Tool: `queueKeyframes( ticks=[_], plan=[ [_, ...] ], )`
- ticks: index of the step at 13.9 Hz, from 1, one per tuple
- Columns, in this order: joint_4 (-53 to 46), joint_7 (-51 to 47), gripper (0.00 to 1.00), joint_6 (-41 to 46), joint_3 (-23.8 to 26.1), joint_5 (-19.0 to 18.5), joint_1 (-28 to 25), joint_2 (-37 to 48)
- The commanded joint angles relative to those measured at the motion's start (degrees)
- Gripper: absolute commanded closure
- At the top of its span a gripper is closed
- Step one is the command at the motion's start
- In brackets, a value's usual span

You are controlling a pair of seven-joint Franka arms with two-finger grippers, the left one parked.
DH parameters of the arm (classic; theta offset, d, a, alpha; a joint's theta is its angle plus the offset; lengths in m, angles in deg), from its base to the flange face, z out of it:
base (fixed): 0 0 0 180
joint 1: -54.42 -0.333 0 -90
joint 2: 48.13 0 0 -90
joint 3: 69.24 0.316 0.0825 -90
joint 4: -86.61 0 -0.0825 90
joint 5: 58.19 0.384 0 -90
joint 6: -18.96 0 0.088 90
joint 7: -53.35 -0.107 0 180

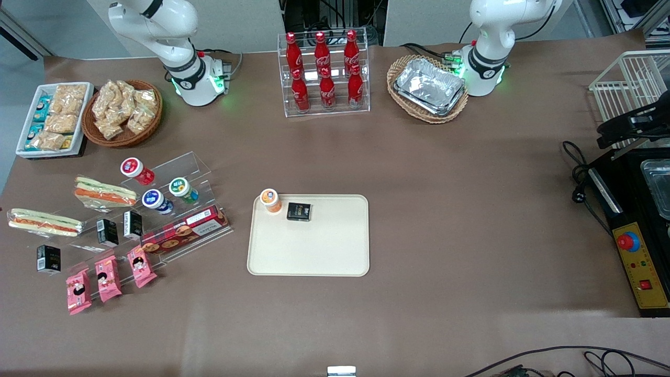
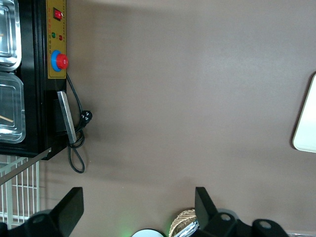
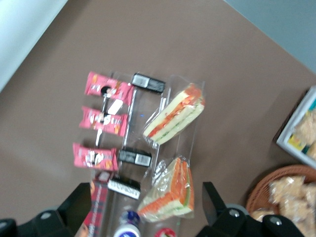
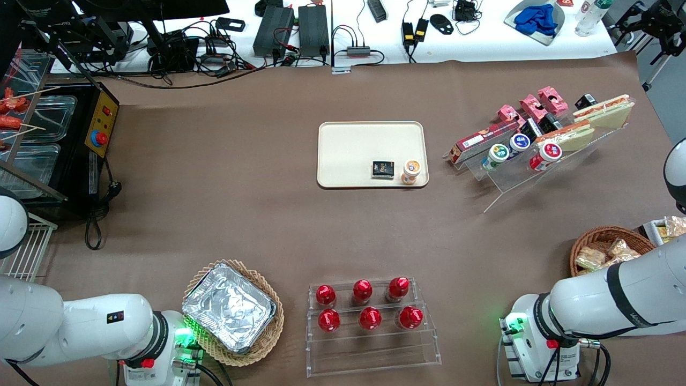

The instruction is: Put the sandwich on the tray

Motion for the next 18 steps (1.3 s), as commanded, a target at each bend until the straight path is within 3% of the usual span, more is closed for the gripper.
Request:
queueKeyframes(
  ticks=[1,3,8,10,14,18],
  plan=[
    [-0.1,-19.3,0.00,-3.2,-1.0,1.3,0.6,-3.0],
    [-0.1,-28.1,0.00,-4.1,-1.8,1.3,1.5,-4.6],
    [0.2,-29.6,0.00,-3.7,-1.7,4.5,6.5,-9.1],
    [0.4,-29.7,0.00,-3.8,-1.8,9.2,9.2,-11.3],
    [0.8,-30.3,0.00,-6.9,-1.8,9.7,9.8,-14.8],
    [3.1,-37.9,0.00,-11.1,-1.8,9.7,9.8,-15.5]
  ],
)
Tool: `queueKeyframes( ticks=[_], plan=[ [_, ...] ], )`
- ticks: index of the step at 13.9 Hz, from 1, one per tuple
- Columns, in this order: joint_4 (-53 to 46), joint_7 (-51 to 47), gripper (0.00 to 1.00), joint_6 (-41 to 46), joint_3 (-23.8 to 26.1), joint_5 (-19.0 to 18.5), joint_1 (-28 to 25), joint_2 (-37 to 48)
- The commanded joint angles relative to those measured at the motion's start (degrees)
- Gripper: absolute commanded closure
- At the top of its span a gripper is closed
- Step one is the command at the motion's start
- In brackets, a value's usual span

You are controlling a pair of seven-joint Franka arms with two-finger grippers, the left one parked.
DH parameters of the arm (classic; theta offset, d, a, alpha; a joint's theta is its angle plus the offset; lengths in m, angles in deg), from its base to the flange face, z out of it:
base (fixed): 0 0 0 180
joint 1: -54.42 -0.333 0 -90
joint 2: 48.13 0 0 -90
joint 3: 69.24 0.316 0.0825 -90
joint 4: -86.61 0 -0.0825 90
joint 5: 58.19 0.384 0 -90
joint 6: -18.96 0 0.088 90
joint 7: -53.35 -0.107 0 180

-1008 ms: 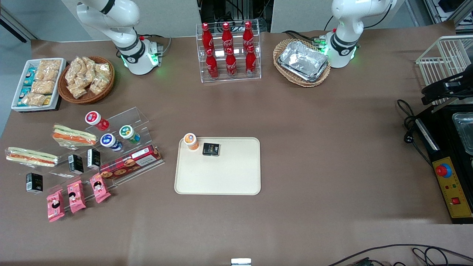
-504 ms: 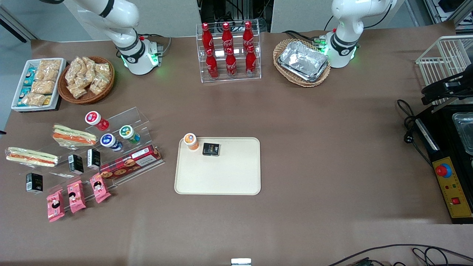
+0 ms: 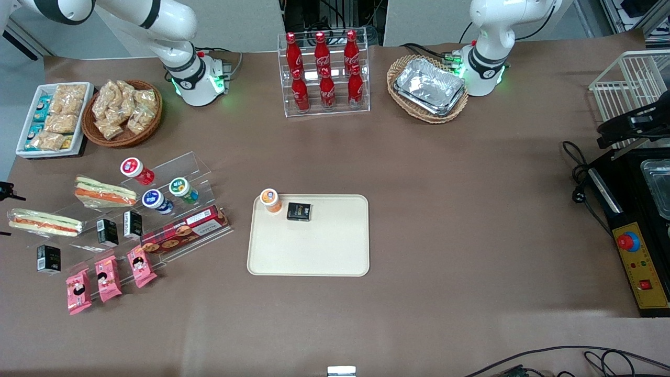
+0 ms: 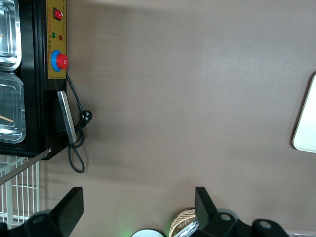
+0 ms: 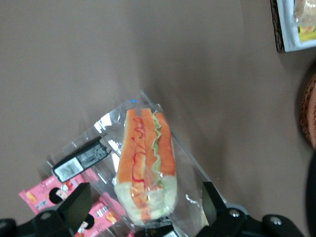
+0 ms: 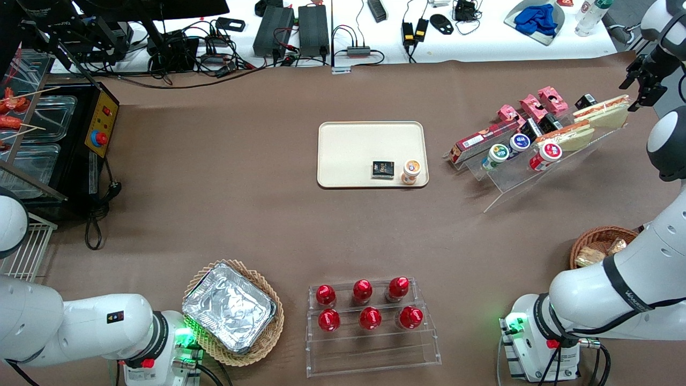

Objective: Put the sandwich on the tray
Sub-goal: 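Lower the right gripper and grasp the wrapped orange sandwich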

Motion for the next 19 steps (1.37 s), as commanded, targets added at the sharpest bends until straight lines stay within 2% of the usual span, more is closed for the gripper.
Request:
queueKeyframes(
  ticks=[1,4,6,7,8,9,10,12,16,18,19],
  plan=[
    [2.6,-5.4,0.00,-4.0,0.0,1.0,-0.1,0.3],
    [6.7,-5.7,0.01,-10.0,0.0,1.0,-0.1,0.4],
    [9.6,-5.6,0.07,-13.6,0.0,0.9,-0.3,0.7],
    [10.3,-5.6,0.33,-14.9,0.0,0.9,-0.5,0.7],
    [10.7,-5.7,0.49,-15.9,0.0,0.9,-0.9,0.7],
    [11.0,-5.7,0.50,-16.8,0.1,1.0,-1.0,0.6],
    [11.0,-5.8,0.55,-17.0,0.2,1.1,-0.9,0.6],
    [10.9,-5.7,0.72,-17.3,0.3,2.0,-1.0,0.8],
    [9.5,-6.0,0.74,-16.7,0.5,2.0,-1.6,4.7],
    [8.5,-5.7,0.83,-15.6,0.5,2.0,-3.0,7.6],
    [7.7,-5.7,0.84,-13.2,0.5,2.0,-4.2,9.1]
  ],
)
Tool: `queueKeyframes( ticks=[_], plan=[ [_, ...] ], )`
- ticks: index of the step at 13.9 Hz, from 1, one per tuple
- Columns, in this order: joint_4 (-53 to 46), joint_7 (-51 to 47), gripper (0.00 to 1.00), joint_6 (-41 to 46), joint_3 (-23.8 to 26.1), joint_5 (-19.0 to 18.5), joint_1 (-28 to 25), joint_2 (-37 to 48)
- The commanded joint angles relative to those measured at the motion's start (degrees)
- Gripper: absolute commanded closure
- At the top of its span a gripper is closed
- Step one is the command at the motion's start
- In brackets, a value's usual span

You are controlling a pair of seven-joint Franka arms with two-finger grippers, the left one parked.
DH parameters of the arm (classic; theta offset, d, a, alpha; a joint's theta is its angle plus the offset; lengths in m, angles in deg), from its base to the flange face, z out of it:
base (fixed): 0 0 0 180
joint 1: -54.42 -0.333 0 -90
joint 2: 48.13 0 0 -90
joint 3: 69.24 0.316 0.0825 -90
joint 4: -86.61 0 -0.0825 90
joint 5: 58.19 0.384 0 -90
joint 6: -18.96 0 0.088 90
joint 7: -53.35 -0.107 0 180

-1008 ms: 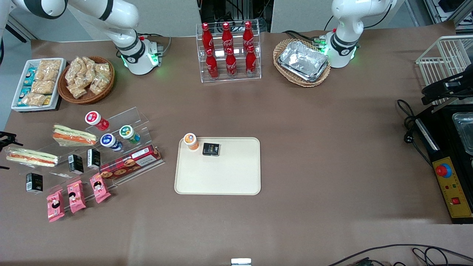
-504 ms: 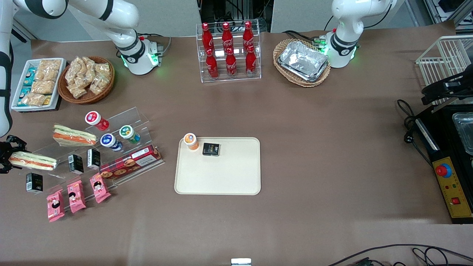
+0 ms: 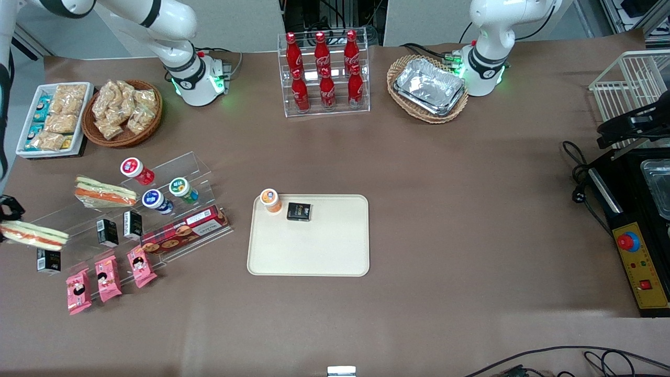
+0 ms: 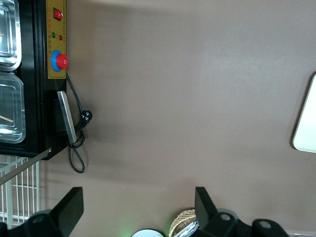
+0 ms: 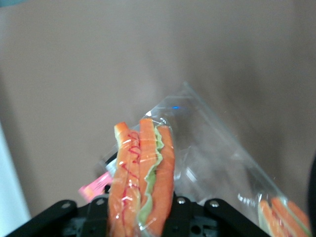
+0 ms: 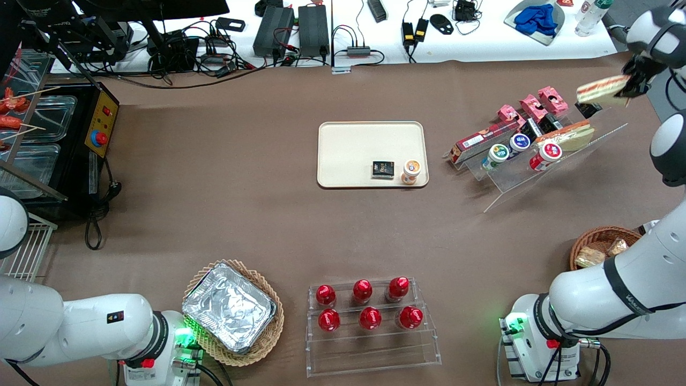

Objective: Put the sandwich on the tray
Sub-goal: 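Lift the sandwich and carry it over the cream tray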

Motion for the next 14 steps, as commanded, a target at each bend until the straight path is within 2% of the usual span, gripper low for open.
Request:
queueKeyframes(
  ticks=[1,3,5,7,14],
  plan=[
    [-2.4,-0.4,0.85,7.3,0.1,1.2,-3.6,6.5],
    [-5.5,-0.6,0.88,13.2,0.4,1.6,-6.8,8.0],
    [-6.2,-3.0,0.88,15.2,0.3,1.9,-11.6,8.8],
    [-6.2,-9.7,0.88,15.6,0.4,2.1,-15.8,9.5],
    [-6.2,-31.0,0.88,14.5,0.1,0.1,-36.3,6.4]
  ],
)
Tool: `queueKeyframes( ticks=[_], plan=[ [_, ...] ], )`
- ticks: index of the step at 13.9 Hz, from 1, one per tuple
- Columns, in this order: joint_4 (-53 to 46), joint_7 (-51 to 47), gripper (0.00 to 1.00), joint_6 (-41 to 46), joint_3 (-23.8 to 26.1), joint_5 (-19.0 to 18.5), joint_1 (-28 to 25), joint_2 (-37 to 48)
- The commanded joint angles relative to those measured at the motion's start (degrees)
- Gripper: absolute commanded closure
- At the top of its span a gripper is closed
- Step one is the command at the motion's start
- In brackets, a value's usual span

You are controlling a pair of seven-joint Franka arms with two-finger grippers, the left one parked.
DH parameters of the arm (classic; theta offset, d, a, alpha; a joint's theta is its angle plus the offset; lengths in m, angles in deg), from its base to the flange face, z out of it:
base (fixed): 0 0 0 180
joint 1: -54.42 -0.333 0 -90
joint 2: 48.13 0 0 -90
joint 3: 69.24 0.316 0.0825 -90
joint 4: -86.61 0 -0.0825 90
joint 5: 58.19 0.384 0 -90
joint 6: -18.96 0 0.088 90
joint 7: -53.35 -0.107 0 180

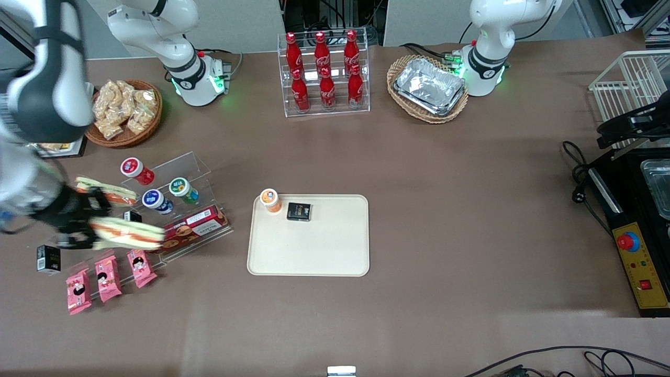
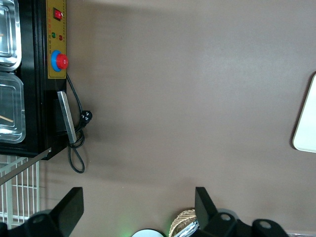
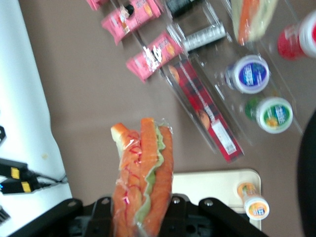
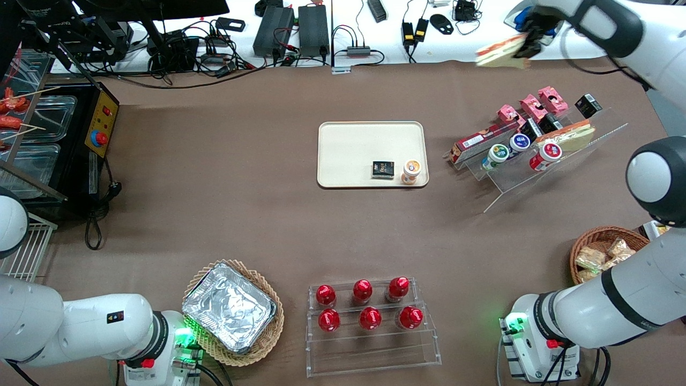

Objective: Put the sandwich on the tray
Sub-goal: 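Lift the sandwich and carry it over the cream tray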

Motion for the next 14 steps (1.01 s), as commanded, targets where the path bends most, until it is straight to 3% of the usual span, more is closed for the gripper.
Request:
queueKeyframes(
  ticks=[1,7,14],
  plan=[
    [-0.9,-10.8,0.88,-1.1,-0.9,-1.0,-8.3,-4.0],
    [-1.2,-27.9,0.86,-16.3,-0.8,-1.9,-20.1,-14.9],
    [-12.1,-40.1,0.84,-28.7,0.0,-1.7,-23.6,-32.4]
  ],
)
